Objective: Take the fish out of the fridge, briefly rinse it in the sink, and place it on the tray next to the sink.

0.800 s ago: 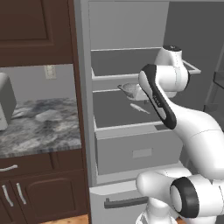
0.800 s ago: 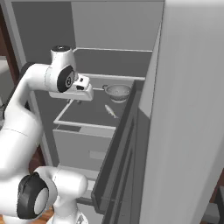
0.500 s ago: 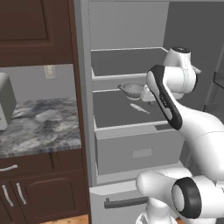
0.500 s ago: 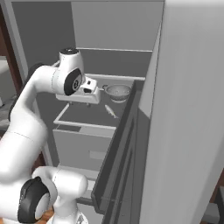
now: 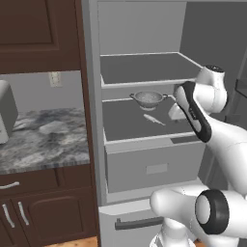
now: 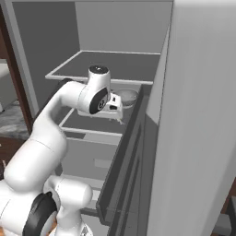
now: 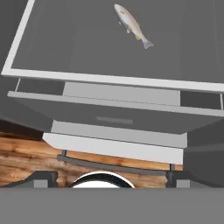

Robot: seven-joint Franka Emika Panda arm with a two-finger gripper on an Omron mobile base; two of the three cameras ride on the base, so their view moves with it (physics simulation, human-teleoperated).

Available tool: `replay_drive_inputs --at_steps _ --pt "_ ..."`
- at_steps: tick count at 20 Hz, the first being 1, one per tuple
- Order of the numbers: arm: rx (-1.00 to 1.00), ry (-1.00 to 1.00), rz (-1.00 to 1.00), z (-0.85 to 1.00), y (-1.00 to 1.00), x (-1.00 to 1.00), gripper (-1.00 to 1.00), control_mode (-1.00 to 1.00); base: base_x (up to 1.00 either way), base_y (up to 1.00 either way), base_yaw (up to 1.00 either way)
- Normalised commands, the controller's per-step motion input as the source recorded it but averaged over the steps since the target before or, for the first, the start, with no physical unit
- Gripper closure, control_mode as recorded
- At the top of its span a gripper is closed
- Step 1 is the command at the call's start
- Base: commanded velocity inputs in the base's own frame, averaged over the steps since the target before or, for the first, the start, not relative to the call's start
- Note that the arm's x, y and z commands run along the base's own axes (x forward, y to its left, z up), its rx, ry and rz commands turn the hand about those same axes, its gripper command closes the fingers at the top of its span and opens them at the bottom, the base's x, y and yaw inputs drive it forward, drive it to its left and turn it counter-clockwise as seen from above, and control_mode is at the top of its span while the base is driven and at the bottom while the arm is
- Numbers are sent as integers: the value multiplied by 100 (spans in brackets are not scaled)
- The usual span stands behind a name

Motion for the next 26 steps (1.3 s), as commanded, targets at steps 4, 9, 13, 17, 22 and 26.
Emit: replay_drive_inputs --at_steps 4,9,13,17,22,26 --pt "0 0 0 -52 0 74 -100 -100 0 0 0" --pt "0 0 0 -52 0 58 -100 -100 0 0 0" --pt "1 -1 0 -36 -6 48 -100 -100 0 0 0" --pt "0 -4 0 -11 -5 23 -100 -100 0 0 0" --pt "0 -7 0 -7 0 0 -100 -100 0 0 0" --pt "2 -15 0 -10 -4 2 -100 -100 0 0 0"
